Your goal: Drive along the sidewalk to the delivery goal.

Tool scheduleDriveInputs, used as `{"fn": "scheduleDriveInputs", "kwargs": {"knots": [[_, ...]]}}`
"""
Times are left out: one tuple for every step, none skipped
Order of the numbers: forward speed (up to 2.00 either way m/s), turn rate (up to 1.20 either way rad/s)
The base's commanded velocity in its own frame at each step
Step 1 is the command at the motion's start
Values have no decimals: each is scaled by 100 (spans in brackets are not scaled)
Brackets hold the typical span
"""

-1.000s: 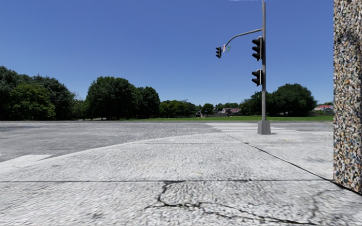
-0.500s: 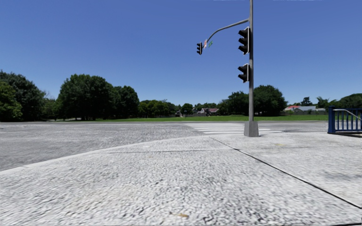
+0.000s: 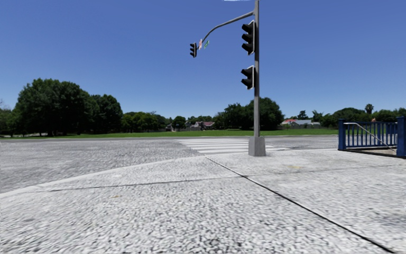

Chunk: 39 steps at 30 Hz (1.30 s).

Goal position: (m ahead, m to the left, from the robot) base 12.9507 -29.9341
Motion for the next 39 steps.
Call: {"fn": "scheduleDriveInputs", "kwargs": {"knots": [[154, -50], [154, -50], [154, -50], [154, -50], [154, -50], [154, -50], [154, -50], [154, -50], [154, -50], [154, -50], [154, -50], [154, -50], [154, -50], [154, -50], [154, -50], [154, -50], [154, -50], [154, -50], [154, -50], [154, -50], [154, -50], [154, -50], [154, -50], [154, -50], [154, -50], [154, -50], [154, -50], [154, -50], [154, -50], [154, -50], [154, -50], [154, -50], [154, -50], [154, -52], [154, -52], [154, -52], [154, -53], [154, -53], [154, -53]]}}
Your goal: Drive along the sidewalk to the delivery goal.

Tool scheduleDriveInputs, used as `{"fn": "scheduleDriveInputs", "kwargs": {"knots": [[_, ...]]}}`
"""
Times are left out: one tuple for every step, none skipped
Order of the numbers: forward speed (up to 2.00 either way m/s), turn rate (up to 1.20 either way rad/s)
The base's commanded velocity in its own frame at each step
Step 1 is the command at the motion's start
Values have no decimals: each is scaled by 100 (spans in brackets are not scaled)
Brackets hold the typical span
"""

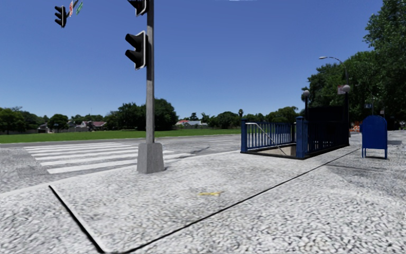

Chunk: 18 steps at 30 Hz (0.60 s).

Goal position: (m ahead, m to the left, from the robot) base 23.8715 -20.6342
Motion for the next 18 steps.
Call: {"fn": "scheduleDriveInputs", "kwargs": {"knots": [[154, -53], [154, -53], [154, -53], [154, -53], [154, -53], [154, -53], [154, -53], [154, -53], [154, -53], [154, -53], [154, -53], [154, -53], [154, -53], [154, -53], [154, -53], [154, -53], [154, -53], [154, -53]]}}
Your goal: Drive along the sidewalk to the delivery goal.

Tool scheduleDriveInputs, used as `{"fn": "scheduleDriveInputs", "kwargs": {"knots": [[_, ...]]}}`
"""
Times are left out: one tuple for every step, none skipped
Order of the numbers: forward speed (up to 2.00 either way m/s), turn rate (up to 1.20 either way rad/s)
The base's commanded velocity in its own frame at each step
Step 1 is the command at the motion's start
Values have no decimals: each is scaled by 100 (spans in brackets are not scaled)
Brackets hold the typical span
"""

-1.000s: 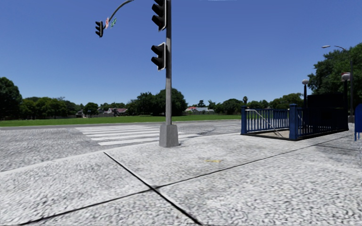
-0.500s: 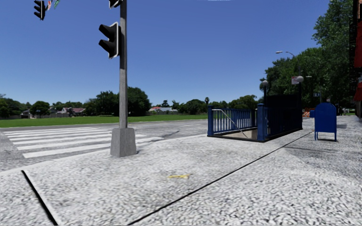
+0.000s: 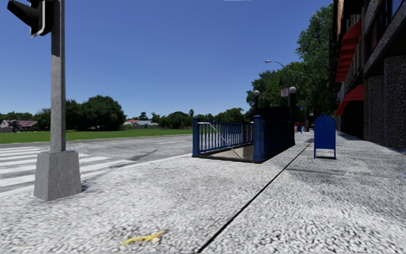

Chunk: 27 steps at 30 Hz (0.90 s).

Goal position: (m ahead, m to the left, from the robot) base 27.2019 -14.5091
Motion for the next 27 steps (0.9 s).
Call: {"fn": "scheduleDriveInputs", "kwargs": {"knots": [[154, -53], [154, -53], [154, -53], [154, -53], [154, -53], [154, -53], [154, -53], [154, -53], [154, -53], [154, -53], [154, -53], [154, -53], [154, -53], [154, -53], [154, -53], [154, -53], [154, -53], [154, -53], [154, -53], [154, -53], [154, -53], [154, -53], [154, -53], [154, -53], [154, -53], [154, -53], [154, -52]]}}
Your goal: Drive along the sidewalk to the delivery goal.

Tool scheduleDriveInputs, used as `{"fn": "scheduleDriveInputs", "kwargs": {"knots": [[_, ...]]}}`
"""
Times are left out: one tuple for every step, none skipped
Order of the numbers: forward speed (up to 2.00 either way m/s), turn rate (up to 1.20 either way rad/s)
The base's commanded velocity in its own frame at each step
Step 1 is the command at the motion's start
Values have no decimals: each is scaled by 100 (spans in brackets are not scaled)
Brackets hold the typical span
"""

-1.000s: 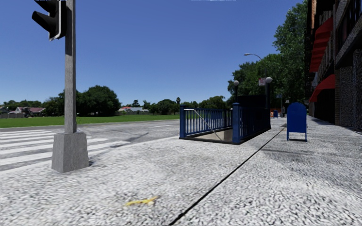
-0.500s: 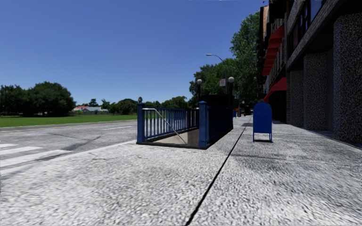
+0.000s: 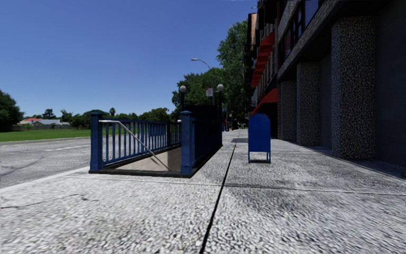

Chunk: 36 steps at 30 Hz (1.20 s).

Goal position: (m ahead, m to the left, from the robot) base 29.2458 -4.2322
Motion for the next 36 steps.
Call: {"fn": "scheduleDriveInputs", "kwargs": {"knots": [[154, -44], [154, -42], [154, -35], [154, -35], [154, -19], [154, -11], [154, -10], [154, -10], [154, -10], [154, -2], [154, 0], [154, 0], [154, 0], [154, 0], [154, 0], [154, 0], [154, 0], [154, 0], [154, 0], [154, 0], [200, 0], [200, 0], [200, 0], [200, 0], [200, 0], [200, 0], [200, 0], [200, -13], [200, -24], [200, -27], [200, -27], [200, -28], [200, -28], [200, -28], [200, -28], [200, -28]]}}
